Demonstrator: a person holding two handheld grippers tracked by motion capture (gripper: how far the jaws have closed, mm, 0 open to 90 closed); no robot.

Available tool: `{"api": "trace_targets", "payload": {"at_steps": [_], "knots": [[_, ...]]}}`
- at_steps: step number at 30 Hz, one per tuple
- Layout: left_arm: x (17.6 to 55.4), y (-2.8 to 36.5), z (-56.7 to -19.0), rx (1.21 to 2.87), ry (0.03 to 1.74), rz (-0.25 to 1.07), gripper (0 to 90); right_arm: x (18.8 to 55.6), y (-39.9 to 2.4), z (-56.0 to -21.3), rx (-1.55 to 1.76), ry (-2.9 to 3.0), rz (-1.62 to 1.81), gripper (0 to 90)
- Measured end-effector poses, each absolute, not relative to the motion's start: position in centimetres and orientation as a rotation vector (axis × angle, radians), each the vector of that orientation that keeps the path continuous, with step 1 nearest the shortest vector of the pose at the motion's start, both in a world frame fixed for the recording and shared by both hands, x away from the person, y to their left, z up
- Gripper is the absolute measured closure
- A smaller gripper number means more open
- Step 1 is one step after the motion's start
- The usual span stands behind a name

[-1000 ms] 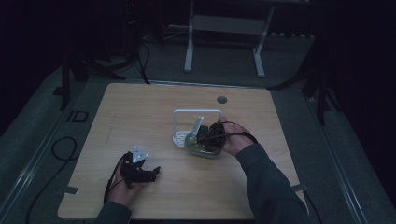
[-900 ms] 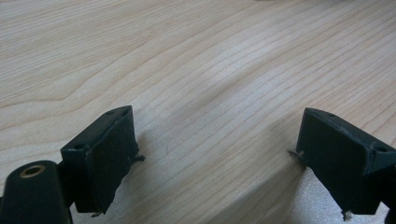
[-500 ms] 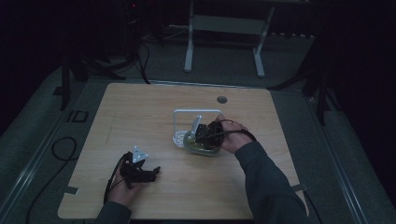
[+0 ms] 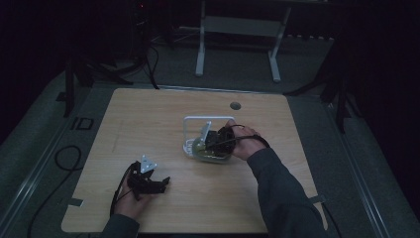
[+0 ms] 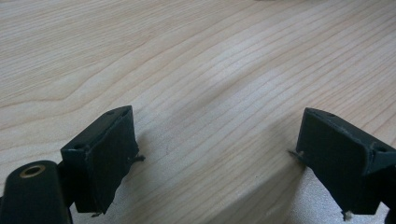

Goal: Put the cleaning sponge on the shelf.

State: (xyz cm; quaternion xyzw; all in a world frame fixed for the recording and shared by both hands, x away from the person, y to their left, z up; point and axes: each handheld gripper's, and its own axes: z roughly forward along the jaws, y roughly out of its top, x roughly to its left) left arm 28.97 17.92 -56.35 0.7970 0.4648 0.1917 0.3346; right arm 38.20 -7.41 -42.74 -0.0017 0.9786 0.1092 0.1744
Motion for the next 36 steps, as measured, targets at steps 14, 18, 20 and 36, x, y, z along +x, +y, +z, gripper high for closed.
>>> {"api": "trace_targets", "payload": {"at_steps": [14, 18, 20, 36], "knots": [[29.0, 17.9, -56.4, 2.080, 1.213, 0.500, 12.2, 38.5, -6.7, -42.9, -0.029, 2.763, 0.284, 71.8], [29.0, 17.9, -56.4, 2.080, 1.213, 0.500, 12.2, 38.6, -6.4, -42.7, -0.051, 2.756, 0.290, 71.8], [29.0, 17.9, -56.4, 2.080, 1.213, 0.500, 12.2, 38.6, -6.2, -42.7, -0.056, 2.756, 0.279, 71.8], [29.0, 17.9, -56.3, 2.081, 1.213, 0.499, 12.2, 39.5, -5.6, -43.5, -0.083, 2.777, 0.258, 71.8]]}}
